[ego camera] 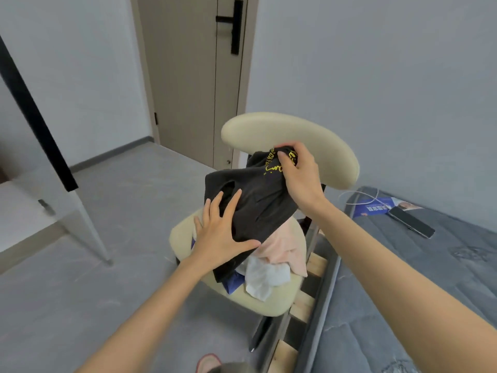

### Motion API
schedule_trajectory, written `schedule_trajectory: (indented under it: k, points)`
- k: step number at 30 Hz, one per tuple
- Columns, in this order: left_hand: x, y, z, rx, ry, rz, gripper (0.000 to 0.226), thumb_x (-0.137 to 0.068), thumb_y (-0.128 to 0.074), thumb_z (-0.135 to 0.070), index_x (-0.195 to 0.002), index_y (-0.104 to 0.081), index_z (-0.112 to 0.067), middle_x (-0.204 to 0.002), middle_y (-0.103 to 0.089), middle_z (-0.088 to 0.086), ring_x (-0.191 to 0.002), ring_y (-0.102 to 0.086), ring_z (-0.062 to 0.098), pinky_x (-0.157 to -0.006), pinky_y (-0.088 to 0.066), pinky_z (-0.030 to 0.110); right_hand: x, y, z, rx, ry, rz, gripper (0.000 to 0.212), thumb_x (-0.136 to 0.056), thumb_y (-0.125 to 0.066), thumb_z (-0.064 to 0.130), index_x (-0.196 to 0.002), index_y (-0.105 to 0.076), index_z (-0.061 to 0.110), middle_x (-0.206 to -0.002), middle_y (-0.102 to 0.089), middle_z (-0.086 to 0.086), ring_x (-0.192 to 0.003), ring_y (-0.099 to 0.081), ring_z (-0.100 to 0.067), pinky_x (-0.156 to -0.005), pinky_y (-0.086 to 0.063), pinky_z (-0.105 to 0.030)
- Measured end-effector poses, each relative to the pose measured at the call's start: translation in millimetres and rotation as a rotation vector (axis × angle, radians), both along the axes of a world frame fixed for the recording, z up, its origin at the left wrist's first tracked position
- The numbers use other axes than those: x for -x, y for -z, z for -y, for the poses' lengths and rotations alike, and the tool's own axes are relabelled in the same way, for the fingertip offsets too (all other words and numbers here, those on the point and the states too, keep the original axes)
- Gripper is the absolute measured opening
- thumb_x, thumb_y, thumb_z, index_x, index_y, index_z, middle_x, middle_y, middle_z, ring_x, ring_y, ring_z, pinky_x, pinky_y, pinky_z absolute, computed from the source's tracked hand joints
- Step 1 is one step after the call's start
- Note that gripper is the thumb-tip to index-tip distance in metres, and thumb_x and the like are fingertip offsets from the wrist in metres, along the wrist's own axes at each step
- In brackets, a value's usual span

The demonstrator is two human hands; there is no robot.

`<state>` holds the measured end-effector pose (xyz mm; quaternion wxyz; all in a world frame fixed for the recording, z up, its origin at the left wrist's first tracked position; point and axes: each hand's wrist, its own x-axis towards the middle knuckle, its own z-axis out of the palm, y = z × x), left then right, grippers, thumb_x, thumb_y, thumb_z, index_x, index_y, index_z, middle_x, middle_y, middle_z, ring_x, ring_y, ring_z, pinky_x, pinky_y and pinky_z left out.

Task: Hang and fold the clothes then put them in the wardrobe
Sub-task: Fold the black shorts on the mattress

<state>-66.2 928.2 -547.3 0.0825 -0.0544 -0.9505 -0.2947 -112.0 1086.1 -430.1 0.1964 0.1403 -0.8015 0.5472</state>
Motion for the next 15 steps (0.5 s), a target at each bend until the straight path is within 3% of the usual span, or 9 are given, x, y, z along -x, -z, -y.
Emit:
schedule_trajectory:
  k: [5,8,10,11,13,15]
  points:
    - [-35.5,-57.9,-30.1,-0.11,0.055,-0.179,0.114,-0.063,-0.074,-0.061,-0.142,0.008,-0.053,-0.154,0.003,-0.014,-0.144,-0.006,0.024,-0.11,-0.027,0.051,-46.0,-64.6,-37.4,0.053,-0.001,-0.137,0.016,-0.098,-0.046,0.013,-0.107,-0.059,0.015,-0.095,-0.059,0.017,-0.087,-0.053,0.013,-0.075,-0.039,-0.001]
    - [-53.6,-83.1,-51.3,-0.105,0.078,-0.23,0.11,-0.064,-0.077,-0.054,-0.143,-0.001,-0.049,-0.152,-0.005,-0.012,-0.14,-0.018,0.026,-0.105,-0.034,0.05,-70.6,-96.0,-57.8,0.122,0.027,-0.192,0.015,-0.096,-0.049,0.014,-0.102,-0.06,0.023,-0.096,-0.06,0.018,-0.094,-0.056,0.002,-0.081,-0.042,-0.009]
    - [-62.2,-94.7,-66.3,-0.175,0.073,-0.264,0.078,-0.073,-0.074,-0.044,-0.136,-0.03,-0.035,-0.139,-0.035,-0.005,-0.124,-0.044,0.023,-0.091,-0.046,0.036,-85.7,-112.6,-68.9,0.153,0.009,-0.201,0.016,-0.095,-0.051,0.015,-0.099,-0.062,0.027,-0.098,-0.061,0.015,-0.096,-0.058,-0.003,-0.083,-0.045,-0.014]
    - [-66.8,-100.5,-73.5,-0.217,0.06,-0.294,0.051,-0.079,-0.069,-0.038,-0.121,-0.042,-0.029,-0.119,-0.051,-0.007,-0.111,-0.055,0.022,-0.079,-0.047,0.028,-91.9,-119.4,-74.6,0.151,-0.001,-0.201,0.017,-0.095,-0.052,0.015,-0.098,-0.062,0.028,-0.098,-0.062,0.015,-0.097,-0.058,-0.004,-0.084,-0.046,-0.016]
    - [-75.9,-114.4,-85.4,-0.32,0.042,-0.316,0.014,-0.089,-0.059,-0.029,-0.1,-0.05,-0.028,-0.083,-0.057,-0.014,-0.091,-0.062,0.021,-0.064,-0.041,0.02,-101.6,-128.9,-86.9,0.148,-0.007,-0.172,0.017,-0.094,-0.054,0.016,-0.098,-0.064,0.03,-0.098,-0.064,0.012,-0.098,-0.06,-0.008,-0.086,-0.049,-0.022]
    - [-83.4,-132.5,-93.6,-0.526,0.045,-0.285,0.01,-0.093,-0.055,-0.024,-0.101,-0.053,-0.029,-0.082,-0.057,-0.018,-0.091,-0.059,0.015,-0.07,-0.04,0.024,-107.2,-130.9,-100.7,0.158,0.004,-0.11,0.018,-0.092,-0.056,0.018,-0.101,-0.064,0.031,-0.103,-0.065,0.007,-0.1,-0.061,-0.012,-0.089,-0.049,-0.029]
